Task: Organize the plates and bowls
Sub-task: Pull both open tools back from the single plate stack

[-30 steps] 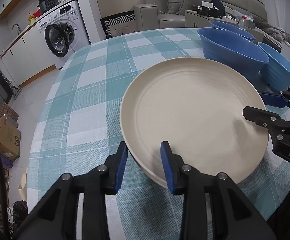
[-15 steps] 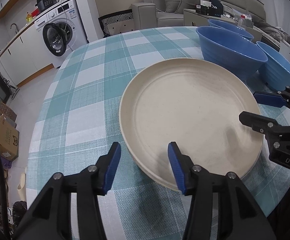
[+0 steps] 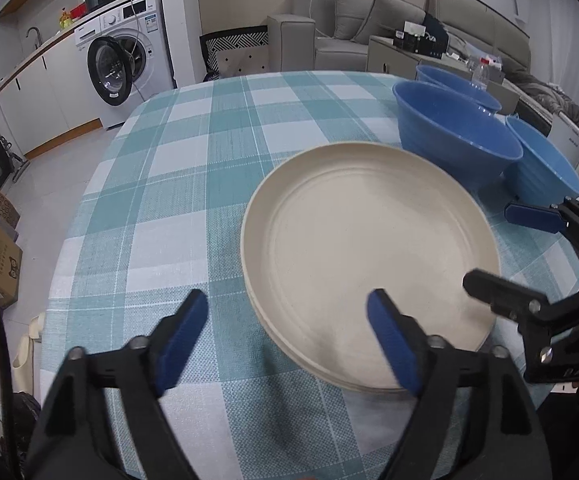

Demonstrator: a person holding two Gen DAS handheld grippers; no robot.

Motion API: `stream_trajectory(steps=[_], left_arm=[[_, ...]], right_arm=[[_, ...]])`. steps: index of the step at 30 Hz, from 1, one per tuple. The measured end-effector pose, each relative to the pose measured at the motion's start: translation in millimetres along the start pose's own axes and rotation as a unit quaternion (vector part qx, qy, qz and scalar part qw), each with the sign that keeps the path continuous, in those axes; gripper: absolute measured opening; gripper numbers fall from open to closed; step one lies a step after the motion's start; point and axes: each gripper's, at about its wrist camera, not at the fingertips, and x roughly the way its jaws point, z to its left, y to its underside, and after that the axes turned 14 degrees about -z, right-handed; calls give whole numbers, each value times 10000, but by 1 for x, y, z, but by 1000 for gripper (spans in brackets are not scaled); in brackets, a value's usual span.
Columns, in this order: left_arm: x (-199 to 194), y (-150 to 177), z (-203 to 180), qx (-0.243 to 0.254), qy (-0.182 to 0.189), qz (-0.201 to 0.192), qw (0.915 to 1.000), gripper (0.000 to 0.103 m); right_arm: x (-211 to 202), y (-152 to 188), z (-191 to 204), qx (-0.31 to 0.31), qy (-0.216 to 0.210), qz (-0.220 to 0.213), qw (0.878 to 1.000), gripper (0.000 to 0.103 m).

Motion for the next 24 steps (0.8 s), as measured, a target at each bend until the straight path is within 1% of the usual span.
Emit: stream_trajectory(steps=[3,4,5,10,14,17,24], left_arm=[[-4,-3,1,-72,123,-82,9999,93],[-4,-4,1,-90,153,-91,9998,101],[-6,-4,2,-116,193,-132,9997,103],[-11,-9,5,-279,301,-249,9988,103],[-15,-12,7,-335,251,-349,9985,103],[-20,-14,8,-408,300,-405,9979,103],[-30,-20,4,-410,339,-535,9972,103]], right_arm=[[-5,-2,0,17,-36,-80,10000,101],[-6,-3,-1,22,-38,-102,9999,102],[-7,-4,-1,18,-38,-122,9999,102],[-14,-7,-6,116,-70,-197,9997,102],[-23,-11,-9,173,-77,-309,9993,102],[-30,-14,-11,209,-89,-386,9990,102],[-50,-21,-16,275,-89,-607,9977,102]])
